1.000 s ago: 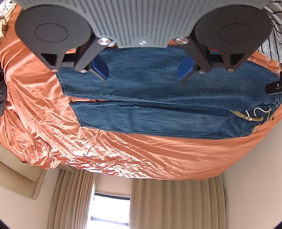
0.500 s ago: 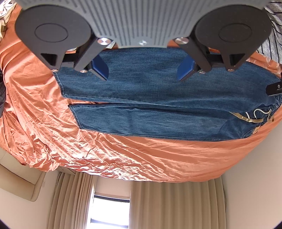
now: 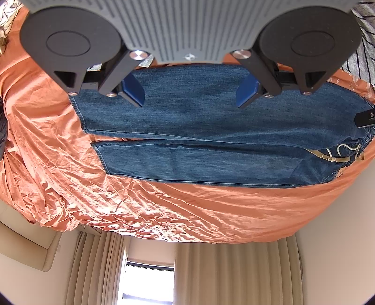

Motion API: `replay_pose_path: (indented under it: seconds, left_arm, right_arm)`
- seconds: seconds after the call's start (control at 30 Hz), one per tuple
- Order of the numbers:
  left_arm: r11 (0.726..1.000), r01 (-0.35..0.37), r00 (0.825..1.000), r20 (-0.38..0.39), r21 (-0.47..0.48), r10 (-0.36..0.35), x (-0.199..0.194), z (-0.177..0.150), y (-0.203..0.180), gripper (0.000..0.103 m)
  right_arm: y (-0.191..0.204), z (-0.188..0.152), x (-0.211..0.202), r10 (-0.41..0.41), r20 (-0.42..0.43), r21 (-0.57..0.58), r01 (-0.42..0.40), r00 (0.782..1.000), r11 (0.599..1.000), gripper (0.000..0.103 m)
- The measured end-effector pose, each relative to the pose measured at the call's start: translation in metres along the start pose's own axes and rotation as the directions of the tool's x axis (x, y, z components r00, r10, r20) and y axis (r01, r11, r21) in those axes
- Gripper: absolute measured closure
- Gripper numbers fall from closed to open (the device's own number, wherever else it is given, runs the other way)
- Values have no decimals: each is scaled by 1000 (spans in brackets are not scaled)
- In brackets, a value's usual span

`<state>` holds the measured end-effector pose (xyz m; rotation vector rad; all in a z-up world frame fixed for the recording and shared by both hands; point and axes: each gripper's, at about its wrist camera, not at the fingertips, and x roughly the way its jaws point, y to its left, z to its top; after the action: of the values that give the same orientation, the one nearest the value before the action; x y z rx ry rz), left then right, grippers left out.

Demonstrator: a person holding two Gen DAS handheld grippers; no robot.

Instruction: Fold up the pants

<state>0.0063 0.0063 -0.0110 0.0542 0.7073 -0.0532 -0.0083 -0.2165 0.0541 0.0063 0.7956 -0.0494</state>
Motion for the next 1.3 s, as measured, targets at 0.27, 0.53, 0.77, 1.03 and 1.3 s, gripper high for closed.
replay_pose_path:
  seconds: [0.27,0.53,0.77,1.03,1.3]
  left_arm:
    - [1000,0,1000,-1,0,0,0,0,0,21]
    - [1000,1,1000,0,1,-1,-1,0,-1,21]
    - [1000,2,1000,0,0,-2,-2,0,-1,21]
    - [1000,6,1000,-1,7,-6,-3,0,-3,21]
    - [1000,13,1000,-5,7,-13,-3,-1,-6,21]
  right_arm:
    - [0,-1,-1,4,-1,8,-4,1000,1000,21]
    - [1,-1,0,11,-3,15,-11,1000,1000,21]
    - [-1,-2,-1,10,-5,22,-10,1000,1000,22]
    - [-2,-3,0,16,-15,34,-16,1000,999,21]
    - [-2,-2,1,14,-19,36,-14,1000,999,22]
